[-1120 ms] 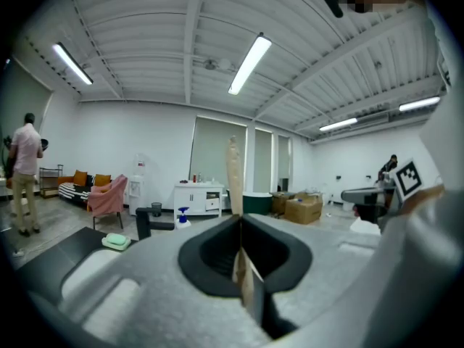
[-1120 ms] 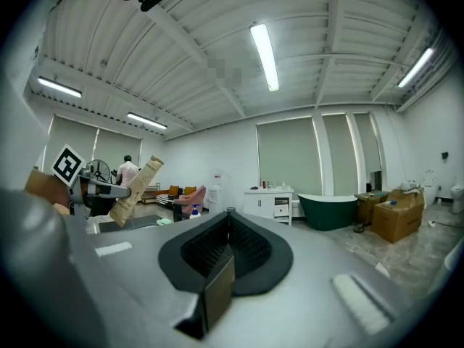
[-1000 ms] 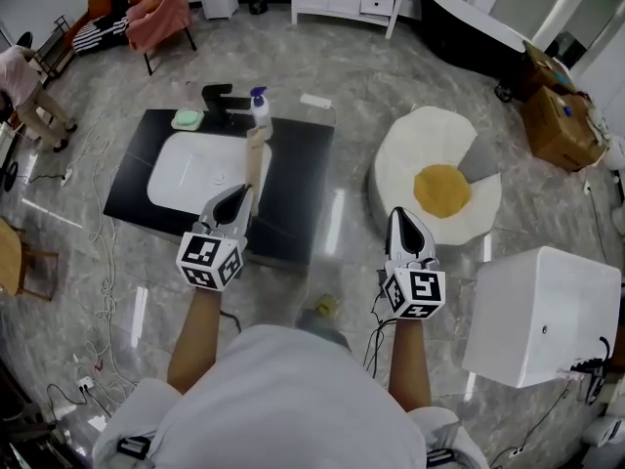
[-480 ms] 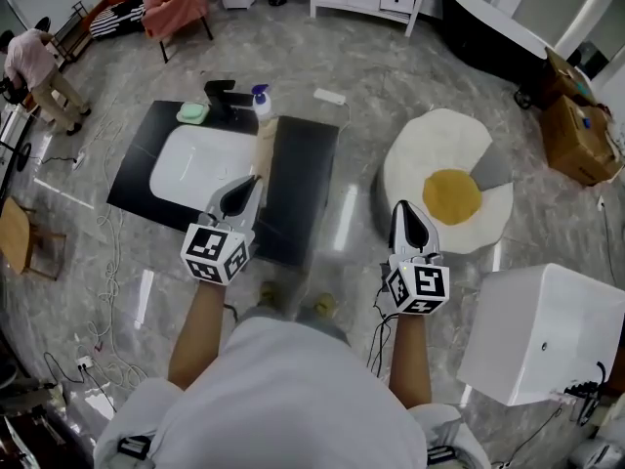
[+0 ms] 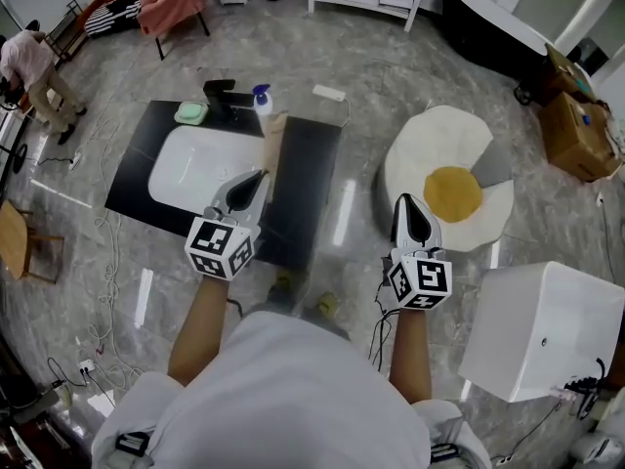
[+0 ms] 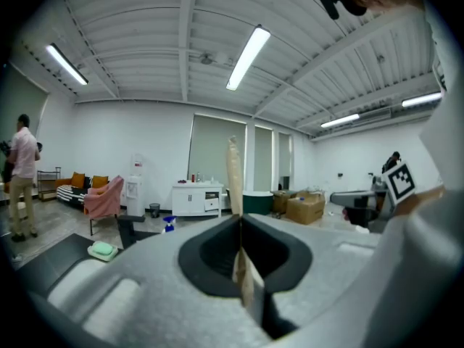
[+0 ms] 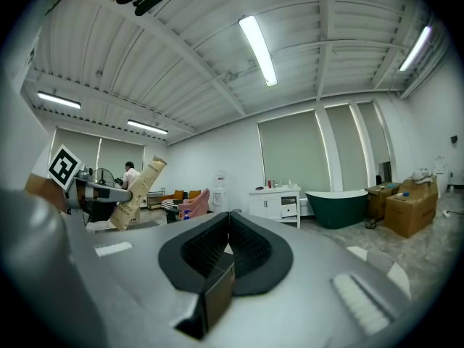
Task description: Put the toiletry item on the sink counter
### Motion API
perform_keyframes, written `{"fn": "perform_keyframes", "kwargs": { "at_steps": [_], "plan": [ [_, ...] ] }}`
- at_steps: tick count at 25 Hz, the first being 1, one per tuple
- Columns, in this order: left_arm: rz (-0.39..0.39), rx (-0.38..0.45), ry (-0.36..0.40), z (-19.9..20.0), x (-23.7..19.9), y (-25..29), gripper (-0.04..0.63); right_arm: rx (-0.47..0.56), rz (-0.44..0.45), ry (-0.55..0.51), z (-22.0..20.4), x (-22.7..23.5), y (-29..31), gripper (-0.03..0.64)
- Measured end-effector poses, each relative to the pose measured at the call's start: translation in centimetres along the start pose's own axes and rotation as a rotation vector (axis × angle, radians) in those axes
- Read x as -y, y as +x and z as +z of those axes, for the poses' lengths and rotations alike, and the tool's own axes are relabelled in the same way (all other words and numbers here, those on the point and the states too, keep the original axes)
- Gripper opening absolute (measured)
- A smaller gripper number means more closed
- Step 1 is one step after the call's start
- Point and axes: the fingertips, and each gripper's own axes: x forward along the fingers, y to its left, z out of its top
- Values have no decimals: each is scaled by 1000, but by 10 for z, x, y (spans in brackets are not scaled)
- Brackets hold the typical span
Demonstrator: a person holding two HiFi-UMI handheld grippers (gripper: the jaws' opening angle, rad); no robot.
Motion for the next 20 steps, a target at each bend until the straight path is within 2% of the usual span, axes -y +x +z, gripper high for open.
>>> {"fn": "perform_keyframes", "kwargs": {
  "at_steps": [11, 20],
  "plan": [
    [-25, -25, -35, -10, -37, 34, 3, 0, -12, -10, 3, -6, 43, 3],
    [-22, -103, -98, -51, -60, 61, 3, -11, -16, -12, -4, -7, 69, 3]
  ]
}}
